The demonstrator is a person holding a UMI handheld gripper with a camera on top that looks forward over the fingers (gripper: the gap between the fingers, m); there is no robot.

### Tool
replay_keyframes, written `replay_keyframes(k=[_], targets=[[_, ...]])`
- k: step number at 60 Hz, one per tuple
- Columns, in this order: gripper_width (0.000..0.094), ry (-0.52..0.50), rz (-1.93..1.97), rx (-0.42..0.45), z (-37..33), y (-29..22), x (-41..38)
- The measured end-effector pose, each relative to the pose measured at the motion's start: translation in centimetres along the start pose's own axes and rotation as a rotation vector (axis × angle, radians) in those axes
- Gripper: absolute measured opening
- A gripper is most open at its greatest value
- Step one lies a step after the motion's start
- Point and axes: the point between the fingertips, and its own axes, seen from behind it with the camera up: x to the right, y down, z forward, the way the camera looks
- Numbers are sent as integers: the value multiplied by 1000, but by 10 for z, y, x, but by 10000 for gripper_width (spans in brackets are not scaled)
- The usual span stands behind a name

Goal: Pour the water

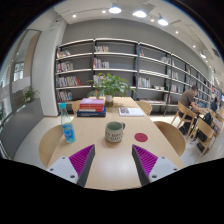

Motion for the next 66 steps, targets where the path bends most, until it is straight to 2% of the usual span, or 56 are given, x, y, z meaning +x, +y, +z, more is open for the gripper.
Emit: replay_keyframes(k=[7,23,34,44,53,55,60,66], targets=[[746,-48,-16,-33,13,15,-32],[756,-175,-51,-30,96,36,-154],[755,-206,-60,-13,171,21,-229],[756,-208,-56,25,234,-6,-250],[747,-209,-64,77,263,-23,-268],[724,-209,-61,94,273,-23,-268],[562,-197,-46,140,281,-27,-269],[491,-222,-18,205,287,-33,-272]])
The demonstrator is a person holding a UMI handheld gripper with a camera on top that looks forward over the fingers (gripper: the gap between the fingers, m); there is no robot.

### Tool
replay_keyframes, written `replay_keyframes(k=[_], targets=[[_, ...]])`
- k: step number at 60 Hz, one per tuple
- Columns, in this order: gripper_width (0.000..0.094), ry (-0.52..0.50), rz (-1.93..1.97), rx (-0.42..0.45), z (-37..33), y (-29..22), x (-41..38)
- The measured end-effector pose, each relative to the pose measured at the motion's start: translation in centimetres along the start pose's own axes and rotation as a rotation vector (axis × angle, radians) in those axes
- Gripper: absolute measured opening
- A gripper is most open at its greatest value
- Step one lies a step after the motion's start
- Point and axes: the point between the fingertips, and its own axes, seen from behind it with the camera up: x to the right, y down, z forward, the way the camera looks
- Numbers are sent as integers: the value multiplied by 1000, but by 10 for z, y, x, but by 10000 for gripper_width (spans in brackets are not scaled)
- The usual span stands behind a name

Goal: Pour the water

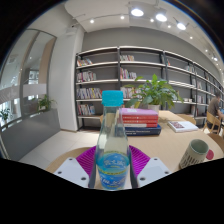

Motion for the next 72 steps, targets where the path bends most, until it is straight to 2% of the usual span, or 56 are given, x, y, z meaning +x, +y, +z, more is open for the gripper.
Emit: replay_keyframes(k=[5,11,18,24,36,48,54,57,63,72], targets=[[409,-12,4,18,-1,-2,-1],[360,-20,42,33,1,-3,3],[358,-22,98,26,-1,-12,6],[358,-43,206,55,6,-33,25],[356,-61,662,89,-3,-71,71],[364,-134,1216,30,-21,-85,109],[363,-166,1430,36,-20,-86,130],[363,-173,1506,57,-22,-92,140],[363,-186,1699,38,-24,-93,153],[363,-181,1967,-23,-34,-88,163]])
